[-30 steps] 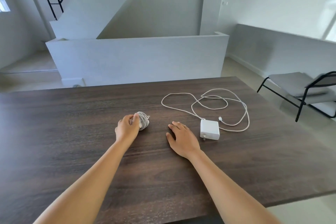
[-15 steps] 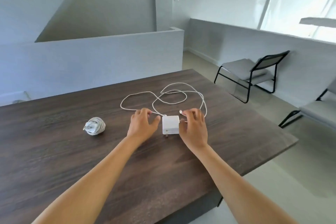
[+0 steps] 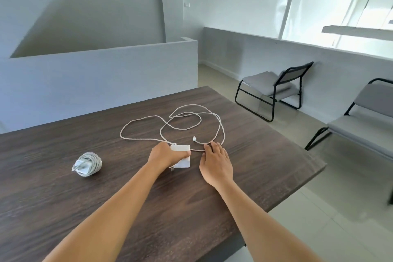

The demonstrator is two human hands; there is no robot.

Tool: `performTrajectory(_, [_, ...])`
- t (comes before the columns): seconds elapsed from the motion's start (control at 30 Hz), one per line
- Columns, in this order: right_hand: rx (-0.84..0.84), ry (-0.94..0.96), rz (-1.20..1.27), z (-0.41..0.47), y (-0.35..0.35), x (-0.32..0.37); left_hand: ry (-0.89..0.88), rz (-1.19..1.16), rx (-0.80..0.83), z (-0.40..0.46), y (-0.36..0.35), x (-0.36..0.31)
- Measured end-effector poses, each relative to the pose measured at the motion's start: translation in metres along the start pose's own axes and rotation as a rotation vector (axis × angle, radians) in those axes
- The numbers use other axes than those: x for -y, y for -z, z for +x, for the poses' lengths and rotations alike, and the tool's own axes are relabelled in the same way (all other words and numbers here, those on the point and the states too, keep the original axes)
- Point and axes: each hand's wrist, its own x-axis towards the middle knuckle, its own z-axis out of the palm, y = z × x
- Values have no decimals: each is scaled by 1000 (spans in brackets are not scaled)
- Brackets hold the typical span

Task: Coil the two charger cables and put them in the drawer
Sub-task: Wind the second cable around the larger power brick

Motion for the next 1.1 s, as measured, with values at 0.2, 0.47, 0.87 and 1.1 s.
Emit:
performTrajectory(0.2, [2,-14,-16,-2,1,2,27,-23,29,-1,-1,0])
performTrajectory(0.47, [12,-20,-26,-4,3,3,-30,-54,53,-8,5,5])
performTrajectory(0.87, [-74,159,48,-3,22,19,-322,85,188,-49,114,50])
performTrajectory(1.1, [154,688,-27,26,49,131,-319,201,162,-82,166,70])
